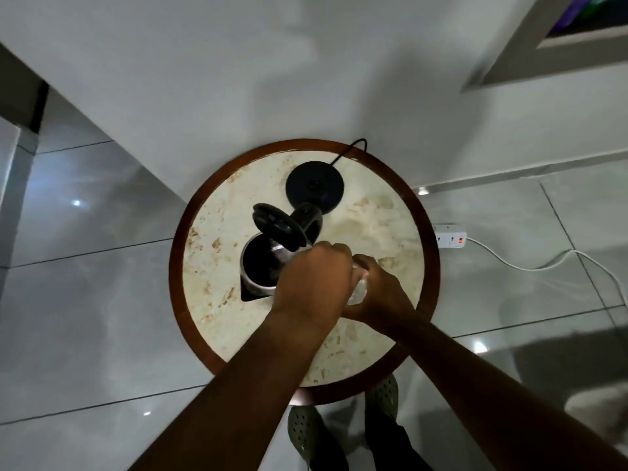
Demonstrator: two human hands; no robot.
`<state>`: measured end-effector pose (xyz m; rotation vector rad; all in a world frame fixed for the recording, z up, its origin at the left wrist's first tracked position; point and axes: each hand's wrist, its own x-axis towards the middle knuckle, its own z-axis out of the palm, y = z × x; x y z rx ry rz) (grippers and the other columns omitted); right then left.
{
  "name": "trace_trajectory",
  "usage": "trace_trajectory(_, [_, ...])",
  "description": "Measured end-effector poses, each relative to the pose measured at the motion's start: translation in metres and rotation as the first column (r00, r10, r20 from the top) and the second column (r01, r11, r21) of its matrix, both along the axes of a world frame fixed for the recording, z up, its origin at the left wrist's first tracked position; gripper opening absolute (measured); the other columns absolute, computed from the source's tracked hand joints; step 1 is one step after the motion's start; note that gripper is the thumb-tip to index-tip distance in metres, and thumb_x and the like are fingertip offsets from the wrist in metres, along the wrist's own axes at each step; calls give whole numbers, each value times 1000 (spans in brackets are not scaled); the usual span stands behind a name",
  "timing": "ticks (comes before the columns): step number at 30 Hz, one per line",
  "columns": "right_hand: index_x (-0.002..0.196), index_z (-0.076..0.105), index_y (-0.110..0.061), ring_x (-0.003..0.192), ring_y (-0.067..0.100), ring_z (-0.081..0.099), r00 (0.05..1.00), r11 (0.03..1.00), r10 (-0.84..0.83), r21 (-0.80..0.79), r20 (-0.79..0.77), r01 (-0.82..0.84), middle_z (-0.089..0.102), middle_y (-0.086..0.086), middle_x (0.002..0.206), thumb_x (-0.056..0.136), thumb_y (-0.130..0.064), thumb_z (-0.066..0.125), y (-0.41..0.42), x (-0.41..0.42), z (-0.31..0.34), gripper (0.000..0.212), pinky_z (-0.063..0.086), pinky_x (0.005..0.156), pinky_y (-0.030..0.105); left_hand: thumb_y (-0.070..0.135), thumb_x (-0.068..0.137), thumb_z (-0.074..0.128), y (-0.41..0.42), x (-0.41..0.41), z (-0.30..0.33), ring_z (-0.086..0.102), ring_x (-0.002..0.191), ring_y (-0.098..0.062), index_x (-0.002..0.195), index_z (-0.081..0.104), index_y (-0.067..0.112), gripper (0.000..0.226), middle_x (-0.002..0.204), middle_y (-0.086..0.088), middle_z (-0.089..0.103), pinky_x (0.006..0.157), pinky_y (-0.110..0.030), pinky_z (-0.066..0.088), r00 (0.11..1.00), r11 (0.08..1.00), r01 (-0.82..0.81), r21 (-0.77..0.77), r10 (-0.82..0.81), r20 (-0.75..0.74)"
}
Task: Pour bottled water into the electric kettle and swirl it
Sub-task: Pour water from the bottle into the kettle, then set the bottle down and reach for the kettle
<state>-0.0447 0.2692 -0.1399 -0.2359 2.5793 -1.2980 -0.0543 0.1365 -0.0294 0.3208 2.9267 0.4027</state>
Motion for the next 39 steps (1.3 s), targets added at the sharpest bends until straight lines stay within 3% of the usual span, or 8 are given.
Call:
trace_trajectory(5, [119, 51, -9, 98, 26, 63, 998, 999, -36, 15, -50, 37, 63, 9, 112, 63, -32, 88, 19, 6, -10, 71, 54, 82, 41, 19, 98, 49, 15, -10, 0, 58, 108, -25, 130, 55, 13, 33, 123, -8, 60, 86, -31, 43, 931, 955, 297, 17, -293, 217])
trace_trajectory(8, [115, 49, -7, 92, 27, 64, 995, 996, -85, -16, -49, 84, 63, 9, 108, 66, -28, 87, 21, 7, -11, 65, 55, 75, 39, 50, 89, 58, 21, -9, 5, 60, 85, -20, 111, 62, 12, 44, 94, -4, 64, 70, -32, 42, 968, 979, 196, -62, -183, 171])
trace_trajectory(11, [107, 52, -8, 83, 26, 65, 990, 992, -129, -16, -52, 128, 65, 8, 99, 63, -28, 88, 19, 6, -10, 60, 56, 72, 39, 32, 96, 51, 30, -12, 6, 47, 71, -22, 87, 52, 10, 25, 81, -7, 54, 63, -33, 35, 974, 960, 206, -188, -183, 134])
trace_trajectory(21, [114, 48, -16, 86, 24, 67, 992, 989, -121, -88, -22, 118, 67, 7, 102, 60, -45, 80, 27, 17, -20, 69, 56, 74, 33, 5, 91, 50, 15, -23, 1, 62, 89, -35, 118, 58, 6, 29, 107, -17, 63, 66, -38, 45, 763, 758, 644, -108, -624, 170])
trace_trajectory(25, [124, 41, -26, 102, 14, 62, 990, 987, -90, -125, 110, 104, 62, 1, 115, 56, -68, 76, 28, 18, -23, 87, 56, 85, 37, 35, 89, 61, -5, -3, -14, 62, 104, -24, 134, 50, 19, 49, 123, -6, 58, 80, -36, 54, 879, 881, 472, -23, -468, 94])
trace_trajectory(29, [148, 15, -25, 140, 15, 29, 958, 992, -54, -93, 283, 83, 33, 1, 153, 54, -61, 83, 47, 42, -33, 121, 30, 112, 37, 58, 84, 61, -42, 39, -31, 66, 93, -20, 112, 67, 19, 48, 109, -1, 67, 72, -36, 57, 985, 977, 172, 130, -173, -1])
trace_trajectory(34, [142, 38, -22, 119, 16, 50, 927, 974, -226, 65, 299, 216, 50, 11, 140, 83, -22, 74, 82, 44, -24, 68, 47, 93, 33, 76, 73, 55, -93, 81, -43, 56, 55, -7, 67, 62, 26, 50, 63, 10, 61, 50, -20, 37, 921, 901, -384, 204, 388, 19])
trace_trajectory(39, [124, 57, -18, 99, 13, 61, 935, 947, -321, 59, 151, 316, 65, 3, 112, 87, -37, 67, 70, -11, 32, 43, 44, 70, 16, 77, 49, 75, -126, 72, -63, 58, 117, -20, 138, 44, 23, 108, 136, 0, 56, 91, -38, 51, 756, 713, -653, 256, 593, 278])
